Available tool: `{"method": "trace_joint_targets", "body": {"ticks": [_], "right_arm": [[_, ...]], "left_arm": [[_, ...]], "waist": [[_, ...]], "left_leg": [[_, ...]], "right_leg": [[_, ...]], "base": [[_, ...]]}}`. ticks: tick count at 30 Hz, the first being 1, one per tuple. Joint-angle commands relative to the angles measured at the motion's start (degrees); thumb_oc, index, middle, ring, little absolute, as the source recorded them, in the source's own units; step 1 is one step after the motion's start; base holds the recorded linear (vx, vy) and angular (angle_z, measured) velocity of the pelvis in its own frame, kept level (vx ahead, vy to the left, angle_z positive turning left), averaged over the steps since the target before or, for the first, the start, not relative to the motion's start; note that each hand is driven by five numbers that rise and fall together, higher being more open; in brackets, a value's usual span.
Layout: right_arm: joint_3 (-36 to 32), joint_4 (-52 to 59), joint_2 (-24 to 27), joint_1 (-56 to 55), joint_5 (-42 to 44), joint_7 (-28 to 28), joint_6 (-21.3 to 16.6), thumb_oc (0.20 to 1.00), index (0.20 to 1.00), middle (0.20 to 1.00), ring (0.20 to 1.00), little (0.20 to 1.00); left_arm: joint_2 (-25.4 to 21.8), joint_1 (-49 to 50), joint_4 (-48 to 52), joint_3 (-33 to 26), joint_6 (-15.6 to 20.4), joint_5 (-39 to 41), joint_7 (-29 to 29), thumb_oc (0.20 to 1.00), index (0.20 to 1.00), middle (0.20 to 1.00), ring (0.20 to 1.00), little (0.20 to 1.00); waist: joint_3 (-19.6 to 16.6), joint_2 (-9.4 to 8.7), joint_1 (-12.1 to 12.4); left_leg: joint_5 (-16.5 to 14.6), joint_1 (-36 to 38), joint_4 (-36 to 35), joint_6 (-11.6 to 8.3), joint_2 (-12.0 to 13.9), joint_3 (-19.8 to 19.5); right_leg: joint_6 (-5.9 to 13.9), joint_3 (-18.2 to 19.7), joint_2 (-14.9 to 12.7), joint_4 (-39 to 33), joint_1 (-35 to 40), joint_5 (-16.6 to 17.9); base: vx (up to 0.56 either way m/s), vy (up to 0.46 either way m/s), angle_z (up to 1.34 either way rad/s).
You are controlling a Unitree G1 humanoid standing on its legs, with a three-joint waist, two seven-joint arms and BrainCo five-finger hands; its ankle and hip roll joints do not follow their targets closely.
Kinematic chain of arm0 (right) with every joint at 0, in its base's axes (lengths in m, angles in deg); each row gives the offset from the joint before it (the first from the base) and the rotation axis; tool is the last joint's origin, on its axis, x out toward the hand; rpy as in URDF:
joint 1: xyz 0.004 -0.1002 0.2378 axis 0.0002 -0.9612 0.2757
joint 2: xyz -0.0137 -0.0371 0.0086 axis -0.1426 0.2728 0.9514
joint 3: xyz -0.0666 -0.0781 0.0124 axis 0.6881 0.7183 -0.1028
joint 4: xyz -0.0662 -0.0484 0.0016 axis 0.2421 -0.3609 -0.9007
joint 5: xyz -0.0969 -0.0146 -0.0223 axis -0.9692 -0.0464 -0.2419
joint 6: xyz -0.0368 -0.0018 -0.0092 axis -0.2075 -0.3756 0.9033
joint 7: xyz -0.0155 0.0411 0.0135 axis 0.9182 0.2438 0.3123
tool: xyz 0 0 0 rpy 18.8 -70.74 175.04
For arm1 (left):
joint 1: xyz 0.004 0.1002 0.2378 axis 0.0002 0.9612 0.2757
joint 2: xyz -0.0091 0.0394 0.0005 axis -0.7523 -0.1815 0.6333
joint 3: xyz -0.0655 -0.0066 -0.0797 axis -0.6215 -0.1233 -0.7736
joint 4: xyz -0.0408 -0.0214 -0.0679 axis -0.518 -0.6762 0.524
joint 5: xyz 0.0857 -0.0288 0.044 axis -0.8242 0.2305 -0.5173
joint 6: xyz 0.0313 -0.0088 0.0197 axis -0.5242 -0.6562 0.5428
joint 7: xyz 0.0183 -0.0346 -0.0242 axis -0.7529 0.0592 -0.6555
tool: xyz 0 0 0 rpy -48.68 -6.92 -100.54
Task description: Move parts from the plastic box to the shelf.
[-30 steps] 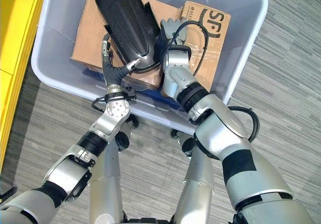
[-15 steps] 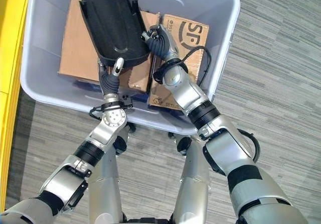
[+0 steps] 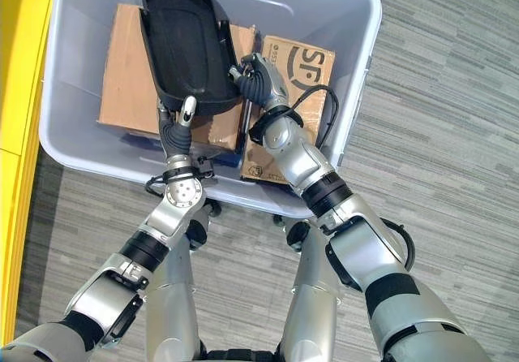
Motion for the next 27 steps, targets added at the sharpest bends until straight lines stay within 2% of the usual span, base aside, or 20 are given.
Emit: {"method": "trace_joint_targets", "body": {"ticks": [1, 4, 5, 6, 9, 11, 13, 14, 15, 16, 17, 18, 19, 20, 22, 27], "right_arm": [[2.0, -2.6, 1.7, -7.2, -3.2, 2.4, 2.9, 0.2, 0.2, 0.2, 0.2, 0.2], [2.9, -2.9, 2.5, -6.5, -6.5, 2.5, 3.1, 0.2, 0.2, 0.2, 0.2, 0.2], [3.2, -3.3, 3.4, -6.4, -7.1, 2.6, 3.9, 0.2, 0.2, 0.2, 0.2, 0.2], [3.3, -3.8, 3.6, -6.3, -7.5, 2.7, 4.0, 0.2, 0.2, 0.2, 0.2, 0.2], [4.1, -5.9, 5.2, -5.5, -13.9, 2.4, 2.1, 0.2, 0.2, 0.2, 0.2, 0.2], [4.5, -6.1, 6.0, -5.3, -16.2, 2.0, 1.2, 0.2, 0.2, 0.2, 0.2, 0.2], [5.6, -6.3, 7.6, -4.4, -21.9, 2.2, -0.6, 0.2, 0.2, 0.2, 0.2, 0.2], [6.8, -6.3, 8.4, -3.4, -24.9, 1.6, -1.8, 0.2, 0.2, 0.2, 0.2, 0.2], [6.8, -6.3, 8.4, -3.4, -24.9, 1.6, -1.8, 0.2, 0.2, 0.2, 0.2, 0.2], [8.4, -5.6, 10.4, -2.3, -28.1, -0.5, -4.4, 0.2, 0.2, 0.2, 0.2, 0.2], [9.3, -4.6, 11.6, -1.6, -28.5, -1.7, -5.8, 0.2, 0.2, 0.2, 0.2, 0.2], [9.3, -4.5, 11.7, -1.6, -28.4, -1.9, -5.9, 0.2, 0.2, 0.2, 0.2, 0.2], [9.9, -3.4, 12.5, -1.2, -28.4, -3.1, -7.5, 0.2, 0.2, 0.2, 0.2, 0.2], [10.1, -2.3, 12.8, -1.3, -28.5, -3.9, -9.0, 0.2, 0.2, 0.2, 0.2, 0.2], [10.5, -0.2, 12.7, -1.6, -28.8, -4.9, -10.4, 0.2, 0.2, 0.2, 0.2, 0.2], [8.8, 5.8, 11.4, -3.9, -24.6, -5.1, -10.5, 0.2, 0.2, 0.2, 0.2, 0.2]], "left_arm": [[0.0, -1.6, 0.2, -4.4, 0.8, 4.5, 1.2, 1.0, 1.0, 1.0, 1.0, 1.0], [0.4, -1.5, 0.7, -4.8, 0.2, 8.0, 3.5, 1.0, 1.0, 1.0, 1.0, 1.0], [0.7, -0.6, 1.6, -5.1, -2.0, 15.1, 6.6, 1.0, 1.0, 1.0, 1.0, 1.0], [0.7, -0.2, 1.6, -5.1, -2.9, 16.5, 7.7, 1.0, 1.0, 1.0, 1.0, 1.0], [0.9, 1.7, 1.1, -5.0, -6.0, 22.3, 12.6, 1.0, 1.0, 1.0, 1.0, 1.0], [0.7, 2.3, 1.1, -4.9, -6.9, 23.2, 13.7, 1.0, 1.0, 1.0, 1.0, 1.0], [0.3, 2.6, 0.5, -4.6, -9.2, 25.9, 15.3, 1.0, 1.0, 1.0, 1.0, 1.0], [0.0, 2.3, -0.4, -4.2, -11.6, 26.5, 17.3, 1.0, 1.0, 1.0, 1.0, 1.0], [0.0, 2.3, -0.4, -4.2, -11.6, 26.5, 17.3, 1.0, 1.0, 1.0, 1.0, 1.0], [-0.7, 1.5, -1.8, -3.0, -13.0, 26.1, 21.0, 1.0, 1.0, 1.0, 1.0, 1.0], [-1.6, 1.0, -2.6, -1.9, -12.6, 26.2, 22.1, 0.667, 0.667, 0.667, 0.667, 0.667], [-1.6, 0.9, -2.7, -1.8, -12.4, 26.4, 22.1, 0.667, 0.667, 0.667, 0.667, 0.667], [-1.9, 0.7, -2.8, -1.5, -11.5, 27.7, 22.1, 0.206, 0.206, 0.206, 0.206, 0.206], [-2.1, 0.5, -2.4, -1.4, -10.4, 29.0, 20.5, 0.2, 0.2, 0.2, 0.2, 0.2], [-1.6, 0.5, -2.1, -1.9, -9.5, 29.5, 20.8, 0.2, 0.2, 0.2, 0.2, 0.2], [0.4, 1.4, -0.2, -2.3, -8.5, 28.7, 20.3, 0.2, 0.2, 0.2, 0.2, 0.2]], "waist": [[0.4, 2.47, 0.1], [0.4, 2.51, 0.2], [0.4, 2.66, 0.4], [0.4, 2.72, 0.5], [0.4, 3.2, 0.9], [0.4, 3.35, 1.0], [0.4, 3.52, 0.9], [0.4, 3.6, 0.9], [0.4, 3.6, 0.9], [0.4, 3.77, 0.5], [0.4, 3.75, 0.2], [0.4, 3.75, 0.2], [0.4, 3.7, 0.0], [0.4, 3.6, -0.3], [0.4, 3.27, -0.5], [0.4, 2.7, -1.2]], "left_leg": [[-1.9, 1.9, 0.4, -12.24, 4.6, -3.9], [-1.8, 2.3, 0.2, -12.15, 4.6, -3.7], [-1.9, 3.1, -0.1, -12.06, 4.4, -3.6], [-1.9, 3.4, -0.3, -12.03, 4.5, -3.6], [-2.0, 4.1, -0.4, -11.87, 4.5, -3.3], [-2.1, 4.4, -0.4, -11.75, 4.6, -3.2], [-2.2, 4.8, -0.3, -11.69, 4.6, -3.2], [-2.2, 4.9, -0.2, -11.68, 4.8, -3.1], [-2.2, 4.9, -0.2, -11.68, 4.8, -3.1], [-2.2, 4.9, 0.1, -11.56, 5.0, -3.1], [-2.4, 5.1, 0.2, -11.56, 5.2, -2.9], [-2.4, 5.1, 0.2, -11.56, 5.2, -2.9], [-2.4, 5.2, 0.4, -11.55, 5.4, -2.8], [-2.6, 5.3, 0.6, -11.48, 5.4, -2.8], [-2.9, 5.3, 0.9, -11.44, 5.5, -2.8], [-3.3, 6.3, 1.1, -11.33, 5.9, -2.5]], "right_leg": [[9.94, 3.9, -1.5, -7.1, -0.2, 4.4], [10.01, 3.7, -1.6, -7.5, 0.3, 4.5], [10.17, 3.3, -1.9, -7.9, 1.0, 4.6], [10.26, 3.2, -2.0, -8.0, 1.3, 4.6], [10.36, 2.7, -2.6, -8.1, 2.0, 4.6], [10.38, 2.6, -2.7, -8.0, 2.2, 4.6], [10.5, 2.6, -2.9, -8.4, 2.5, 4.8], [10.58, 2.7, -2.9, -8.4, 2.5, 5.0], [10.58, 2.7, -2.9, -8.4, 2.5, 5.0], [10.67, 3.0, -3.1, -8.6, 2.3, 5.3], [10.67, 3.0, -3.1, -8.7, 2.3, 5.5], [10.67, 3.1, -3.1, -8.7, 2.3, 5.5], [10.65, 3.2, -3.0, -8.7, 2.3, 5.5], [10.63, 3.4, -2.8, -8.8, 2.3, 5.4], [10.61, 3.6, -2.6, -8.9, 2.4, 5.3], [10.44, 3.8, -2.3, -9.4, 3.1, 5.2]], "base": [[0.0, 0.0, 0.0], [-0.01, -0.016, 0.0], [-0.03, -0.06, -0.01], [-0.03, -0.062, -0.02], [-0.01, -0.013, 0.0], [0.0, 0.0, 0.0], [0.0, 0.0, 0.0], [0.0, 0.0, 0.0], [0.0, 0.0, 0.0], [0.0, 0.0, 0.0], [0.0, 0.0, 0.0], [0.0, 0.0, 0.0], [0.0, 0.0, 0.0], [-0.01, 0.023, -0.05], [-0.02, -0.006, -0.08], [-0.02, -0.014, -0.08]]}}
